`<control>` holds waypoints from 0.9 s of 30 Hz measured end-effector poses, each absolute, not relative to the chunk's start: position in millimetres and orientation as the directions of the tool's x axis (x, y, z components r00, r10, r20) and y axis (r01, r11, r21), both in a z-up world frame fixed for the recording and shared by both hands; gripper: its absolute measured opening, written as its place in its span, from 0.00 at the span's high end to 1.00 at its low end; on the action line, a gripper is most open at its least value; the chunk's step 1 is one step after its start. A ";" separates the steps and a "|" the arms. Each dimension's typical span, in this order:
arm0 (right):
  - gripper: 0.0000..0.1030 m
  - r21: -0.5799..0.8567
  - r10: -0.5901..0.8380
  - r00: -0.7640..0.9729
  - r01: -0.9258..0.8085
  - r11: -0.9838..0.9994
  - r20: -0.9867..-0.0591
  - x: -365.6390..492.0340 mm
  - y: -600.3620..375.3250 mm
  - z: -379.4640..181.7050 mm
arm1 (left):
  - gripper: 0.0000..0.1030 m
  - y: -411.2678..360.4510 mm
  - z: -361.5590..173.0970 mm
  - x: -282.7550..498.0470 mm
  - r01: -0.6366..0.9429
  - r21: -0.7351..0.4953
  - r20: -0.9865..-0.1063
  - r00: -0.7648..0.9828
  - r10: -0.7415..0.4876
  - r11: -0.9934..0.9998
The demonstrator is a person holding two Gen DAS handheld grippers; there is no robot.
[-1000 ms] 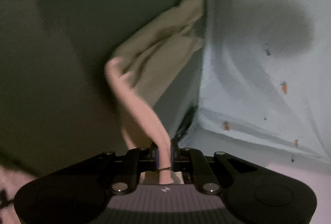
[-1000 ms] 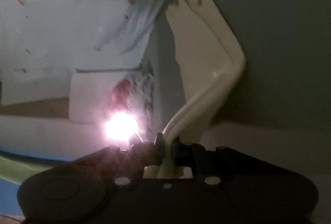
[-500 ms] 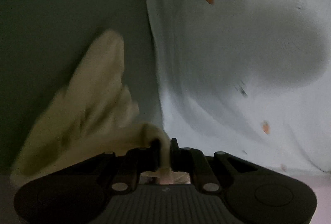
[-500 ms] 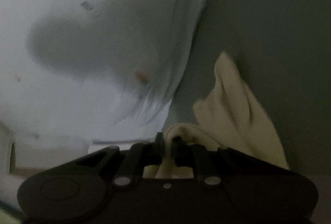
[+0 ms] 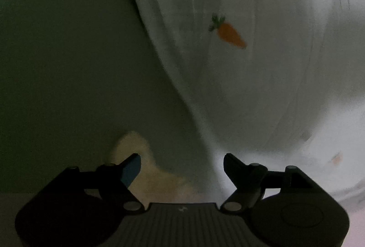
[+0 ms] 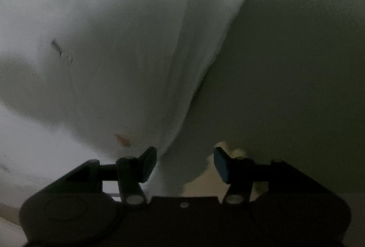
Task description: Fold clothes
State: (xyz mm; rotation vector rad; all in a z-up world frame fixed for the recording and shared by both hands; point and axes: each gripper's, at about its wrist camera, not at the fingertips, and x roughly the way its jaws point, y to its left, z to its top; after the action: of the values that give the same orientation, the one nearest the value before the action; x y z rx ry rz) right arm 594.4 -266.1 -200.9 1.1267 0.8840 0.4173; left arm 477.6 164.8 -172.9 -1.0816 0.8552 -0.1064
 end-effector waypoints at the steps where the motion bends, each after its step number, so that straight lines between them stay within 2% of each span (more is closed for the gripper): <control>1: 0.44 0.878 0.671 0.604 0.107 0.466 -0.430 591.2 -263.8 -196.3 | 0.21 156.6 -171.2 474.6 -0.308 -0.751 -0.612 0.657 -0.441 0.584; 4: 0.23 0.715 0.612 0.537 -0.024 0.699 -0.580 580.0 -234.3 -187.9 | 0.20 123.3 -173.4 467.9 -0.240 -0.613 -0.713 0.579 -0.396 0.753; 6: 0.23 0.585 0.561 0.510 -0.131 0.800 -0.652 570.4 -211.6 -184.9 | 0.17 101.2 -177.3 466.5 -0.182 -0.562 -0.745 0.535 -0.398 0.807; 7: 0.23 0.555 0.552 0.510 -0.164 0.815 -0.660 565.6 -204.0 -185.7 | 0.16 90.8 -179.5 466.9 -0.157 -0.535 -0.760 0.520 -0.391 0.830; 9: 0.23 0.546 0.557 0.506 -0.188 0.817 -0.659 563.6 -194.1 -193.2 | 0.15 77.7 -184.7 468.7 -0.138 -0.483 -0.784 0.509 -0.356 0.865; 11: 0.23 0.553 0.548 0.504 -0.157 0.818 -0.668 574.2 -190.5 -203.4 | 0.08 68.3 -187.2 477.8 -0.127 -0.452 -0.791 0.514 -0.331 0.883; 14: 0.21 0.572 0.556 0.524 -0.152 0.806 -0.645 576.4 -197.0 -210.4 | 0.04 64.1 -192.3 495.2 -0.107 -0.441 -0.778 0.540 -0.320 0.891; 18: 0.22 0.552 0.579 0.520 -0.228 0.802 -0.627 585.9 -189.7 -213.8 | 0.03 56.2 -198.7 501.8 -0.066 -0.423 -0.753 0.580 -0.310 0.904; 19: 0.30 0.531 0.586 0.513 -0.269 0.804 -0.628 585.5 -185.7 -212.9 | 0.03 53.1 -200.1 503.2 -0.052 -0.414 -0.747 0.590 -0.306 0.909; 20: 0.32 0.507 0.586 0.506 -0.302 0.808 -0.633 585.6 -179.4 -212.1 | 0.03 51.1 -202.2 504.2 -0.040 -0.405 -0.740 0.601 -0.302 0.913; 24: 0.33 0.401 0.567 0.508 -0.406 0.821 -0.648 587.3 -157.9 -207.5 | 0.03 36.6 -210.6 508.6 -0.002 -0.356 -0.710 0.651 -0.269 0.934; 26: 0.35 0.359 0.550 0.520 -0.428 0.830 -0.653 587.4 -152.6 -205.6 | 0.09 32.1 -209.7 511.3 0.003 -0.330 -0.706 0.663 -0.249 0.944; 27: 0.38 0.339 0.540 0.528 -0.434 0.835 -0.655 586.7 -150.4 -205.0 | 0.19 32.3 -208.8 512.8 -0.004 -0.323 -0.704 0.669 -0.238 0.946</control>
State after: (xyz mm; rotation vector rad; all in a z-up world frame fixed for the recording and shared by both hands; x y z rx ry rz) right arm 586.7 -150.4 -205.0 0.1400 0.8307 0.5839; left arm 512.8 32.3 -208.8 -0.3109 0.8310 -0.1342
